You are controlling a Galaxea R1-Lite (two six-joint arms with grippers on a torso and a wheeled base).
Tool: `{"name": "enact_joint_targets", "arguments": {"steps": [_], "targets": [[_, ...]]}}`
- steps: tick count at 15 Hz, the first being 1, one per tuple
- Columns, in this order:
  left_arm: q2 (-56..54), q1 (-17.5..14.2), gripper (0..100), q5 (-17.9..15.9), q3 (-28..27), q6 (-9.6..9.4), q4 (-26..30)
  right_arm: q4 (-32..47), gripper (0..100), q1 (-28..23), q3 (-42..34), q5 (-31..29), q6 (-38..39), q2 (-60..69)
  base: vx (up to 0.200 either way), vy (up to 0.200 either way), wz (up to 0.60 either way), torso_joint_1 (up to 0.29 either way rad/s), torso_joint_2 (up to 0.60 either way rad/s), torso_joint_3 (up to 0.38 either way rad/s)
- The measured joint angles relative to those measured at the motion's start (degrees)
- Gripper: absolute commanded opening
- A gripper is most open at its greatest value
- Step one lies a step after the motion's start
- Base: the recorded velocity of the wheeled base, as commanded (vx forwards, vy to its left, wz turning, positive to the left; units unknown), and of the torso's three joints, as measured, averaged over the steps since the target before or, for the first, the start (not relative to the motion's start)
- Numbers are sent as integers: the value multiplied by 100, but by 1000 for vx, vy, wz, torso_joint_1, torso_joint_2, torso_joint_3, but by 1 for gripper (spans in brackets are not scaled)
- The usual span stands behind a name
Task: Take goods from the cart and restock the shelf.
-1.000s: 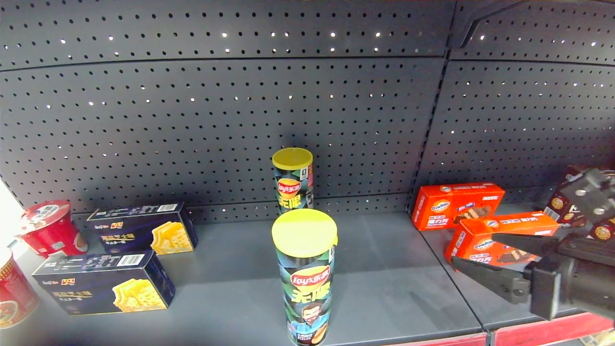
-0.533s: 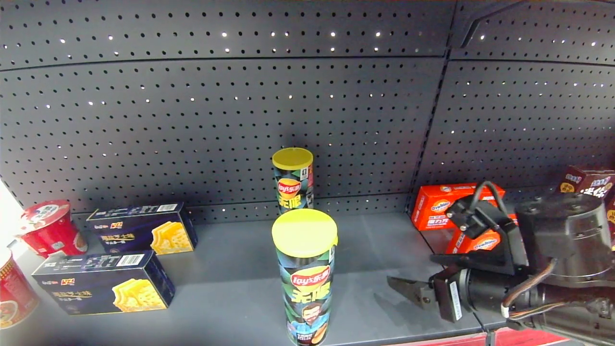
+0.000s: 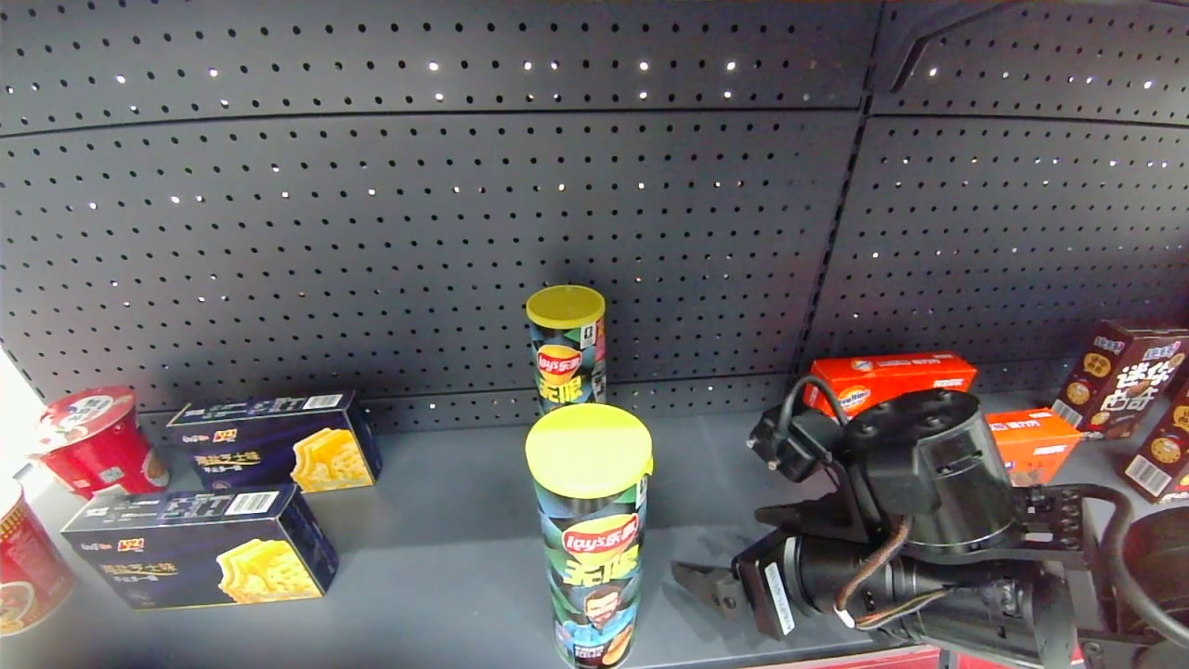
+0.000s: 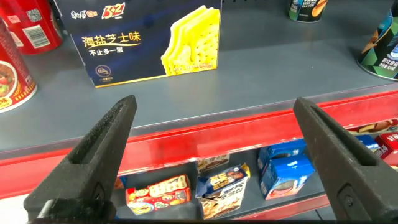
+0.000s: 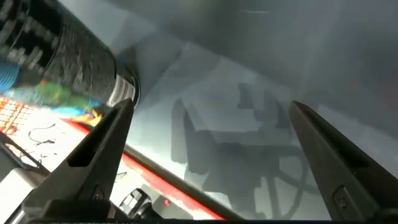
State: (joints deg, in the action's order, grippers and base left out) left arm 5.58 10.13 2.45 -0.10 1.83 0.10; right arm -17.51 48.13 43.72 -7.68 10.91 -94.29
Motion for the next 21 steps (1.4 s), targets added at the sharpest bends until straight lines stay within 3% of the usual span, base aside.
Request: {"name": "enact_joint_targets", "arguments": {"steps": [21], "targets": [[4, 0, 100, -2, 0, 0, 0, -23, 100, 302, 429, -4, -38, -573, 0, 0, 0, 0, 0, 0]]}}
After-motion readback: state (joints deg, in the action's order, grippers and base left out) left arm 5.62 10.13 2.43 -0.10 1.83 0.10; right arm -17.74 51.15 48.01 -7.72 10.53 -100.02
